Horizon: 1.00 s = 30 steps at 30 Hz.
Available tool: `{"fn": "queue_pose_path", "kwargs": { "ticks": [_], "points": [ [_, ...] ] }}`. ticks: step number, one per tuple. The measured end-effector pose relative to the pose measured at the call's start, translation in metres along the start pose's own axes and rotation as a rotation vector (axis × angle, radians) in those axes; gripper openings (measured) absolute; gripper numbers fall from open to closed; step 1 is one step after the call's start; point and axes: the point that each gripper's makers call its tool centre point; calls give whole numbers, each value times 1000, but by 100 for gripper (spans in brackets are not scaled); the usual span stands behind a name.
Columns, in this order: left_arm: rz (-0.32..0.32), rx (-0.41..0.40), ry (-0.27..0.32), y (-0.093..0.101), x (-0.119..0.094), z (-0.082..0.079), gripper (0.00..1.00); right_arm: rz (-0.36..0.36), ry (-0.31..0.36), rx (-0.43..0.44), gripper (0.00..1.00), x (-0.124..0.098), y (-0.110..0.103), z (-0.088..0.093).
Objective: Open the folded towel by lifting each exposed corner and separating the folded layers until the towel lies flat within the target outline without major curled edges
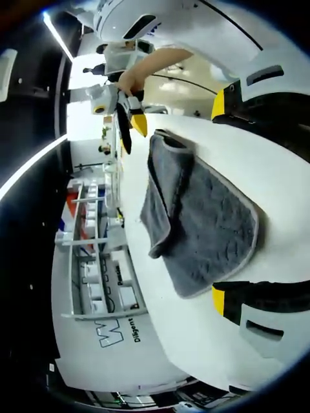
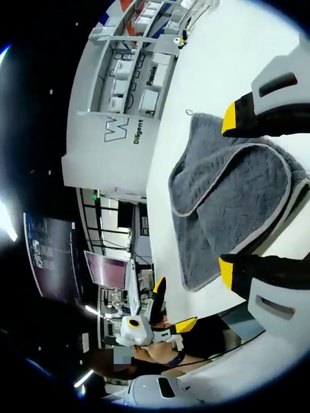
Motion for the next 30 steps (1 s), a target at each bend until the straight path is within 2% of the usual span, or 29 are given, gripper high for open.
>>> {"fn": "queue_pose_path", "kwargs": {
  "ticks": [11, 30],
  "points": [
    [-5, -1, 0, 1, -5, -1, 99, 61, 10, 22, 85, -24, 12, 7],
    [-18, -7, 16, 0, -19, 1, 99, 118, 5, 49, 99, -41, 10, 19]
  ]
}}
Point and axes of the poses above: the point that each gripper's makers call its tool centre point, and the gripper's own axes: x roughly forward along the fingers, y roughly to its right, z roughly out of its underside, and after that the axes turned 14 degrees about x, right-handed
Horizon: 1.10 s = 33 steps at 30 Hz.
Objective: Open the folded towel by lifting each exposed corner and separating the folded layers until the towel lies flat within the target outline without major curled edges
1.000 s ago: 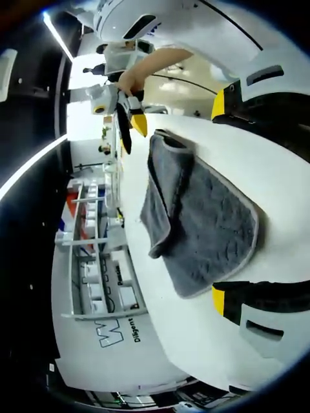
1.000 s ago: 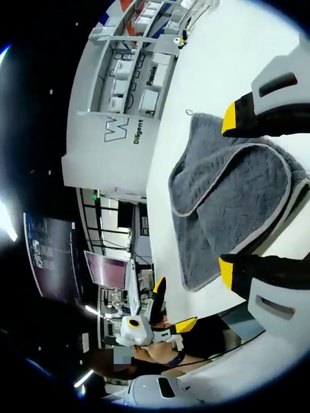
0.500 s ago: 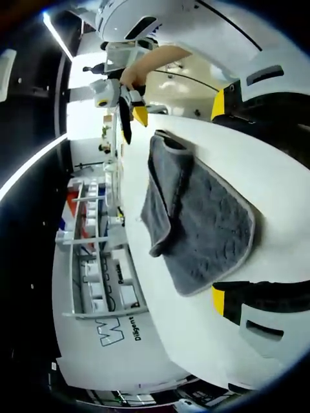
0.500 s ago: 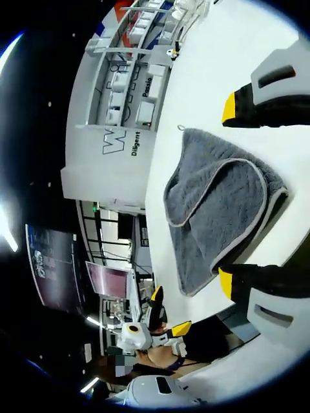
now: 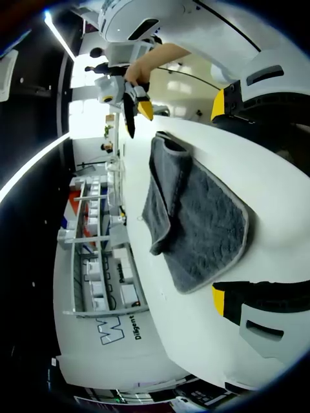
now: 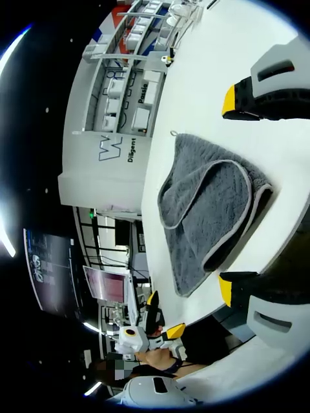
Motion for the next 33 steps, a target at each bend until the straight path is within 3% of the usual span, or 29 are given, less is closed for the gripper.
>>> {"fn": "queue_pose_path", "kwargs": {
  "ticks": [15, 22, 33],
  "points": [
    [-3, -17, -2, -4, -9, 9, 99, 5, -3, 5, 99, 7, -9, -1],
    [-5, -21, 2, -6, -9, 10, 99, 57, -27, -13, 99, 9, 3, -4],
    [0, -19, 7, -6, -6, 9, 99, 33, -62, -71, 85, 27, 3, -12]
  ]
}}
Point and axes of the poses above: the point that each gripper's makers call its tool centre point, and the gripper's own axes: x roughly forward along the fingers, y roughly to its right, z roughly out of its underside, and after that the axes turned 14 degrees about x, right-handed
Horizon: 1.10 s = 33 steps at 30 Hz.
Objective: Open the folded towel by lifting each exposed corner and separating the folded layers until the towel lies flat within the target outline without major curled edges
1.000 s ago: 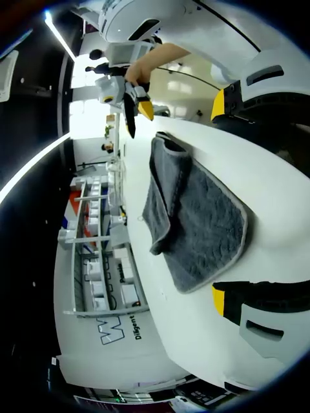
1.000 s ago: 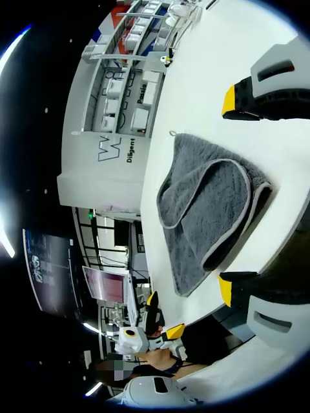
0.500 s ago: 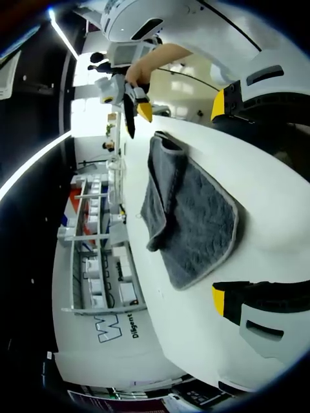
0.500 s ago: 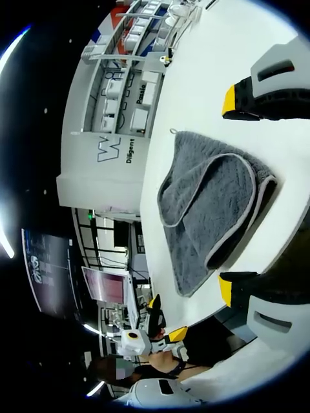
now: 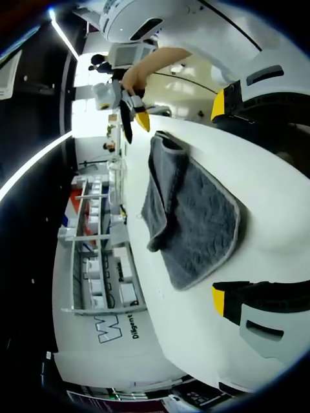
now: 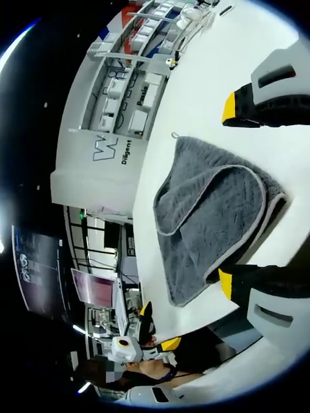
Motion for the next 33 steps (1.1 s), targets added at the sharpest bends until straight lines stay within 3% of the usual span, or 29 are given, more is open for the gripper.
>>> {"fn": "queue_pose_path", "kwargs": {
  "ticks": [5, 18, 33],
  "points": [
    [1, 0, 4, 0, 1, -1, 99, -51, -3, -34, 79, 16, -11, -4],
    [1, 1, 6, 1, -1, -1, 99, -104, -38, -137, 71, 55, -19, -18],
    [-8, 4, 10, 3, -6, -3, 99, -184, -61, -200, 56, 85, -33, -33]
  ]
}}
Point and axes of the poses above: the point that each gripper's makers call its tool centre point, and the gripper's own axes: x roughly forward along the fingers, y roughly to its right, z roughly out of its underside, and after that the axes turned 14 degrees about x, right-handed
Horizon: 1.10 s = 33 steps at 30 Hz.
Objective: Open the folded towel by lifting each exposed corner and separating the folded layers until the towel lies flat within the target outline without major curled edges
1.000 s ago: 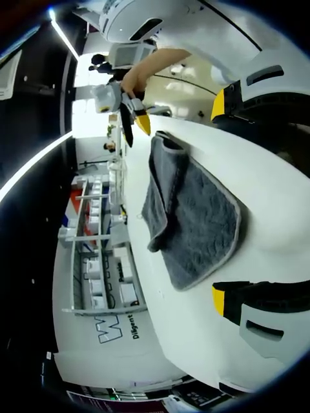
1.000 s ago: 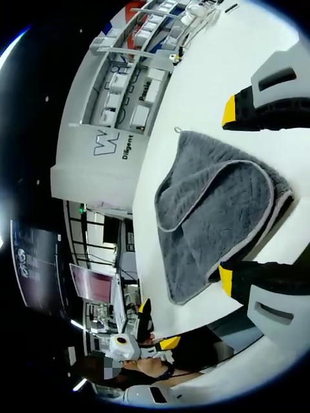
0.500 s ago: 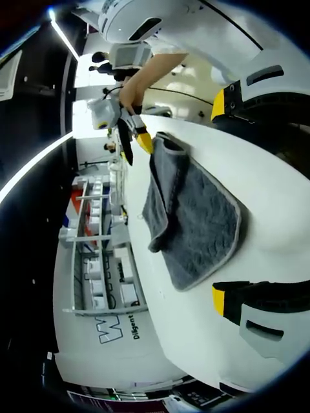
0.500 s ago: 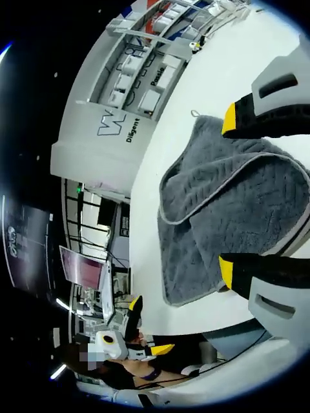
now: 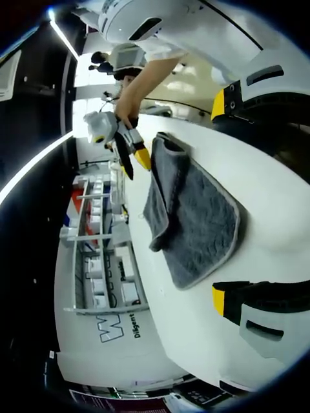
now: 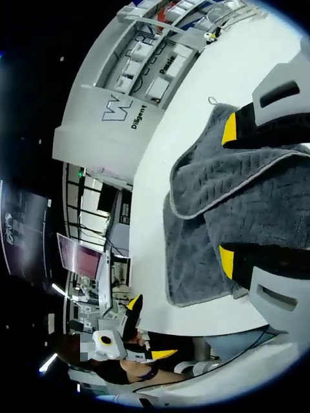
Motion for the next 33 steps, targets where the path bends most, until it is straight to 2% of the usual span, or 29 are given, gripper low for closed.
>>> {"fn": "queue_pose_path", "kwargs": {
  "ticks": [5, 12, 16, 23, 33],
  "points": [
    [-6, 2, 1, 0, -3, -1, 99, -23, -25, -26, 53, 9, -7, -1],
    [-9, 2, 0, 2, -4, 0, 99, -32, -57, -44, 46, 27, -2, -1],
    [-12, 2, -1, 1, -6, 0, 99, -43, -76, -43, 39, 37, -1, 3],
    [-19, -2, -2, 0, -7, 1, 99, -68, -123, -49, 35, 56, -5, 15],
    [-25, -7, -8, -1, -9, 3, 99, -75, -162, -60, 27, 67, -4, 28]
  ]
}}
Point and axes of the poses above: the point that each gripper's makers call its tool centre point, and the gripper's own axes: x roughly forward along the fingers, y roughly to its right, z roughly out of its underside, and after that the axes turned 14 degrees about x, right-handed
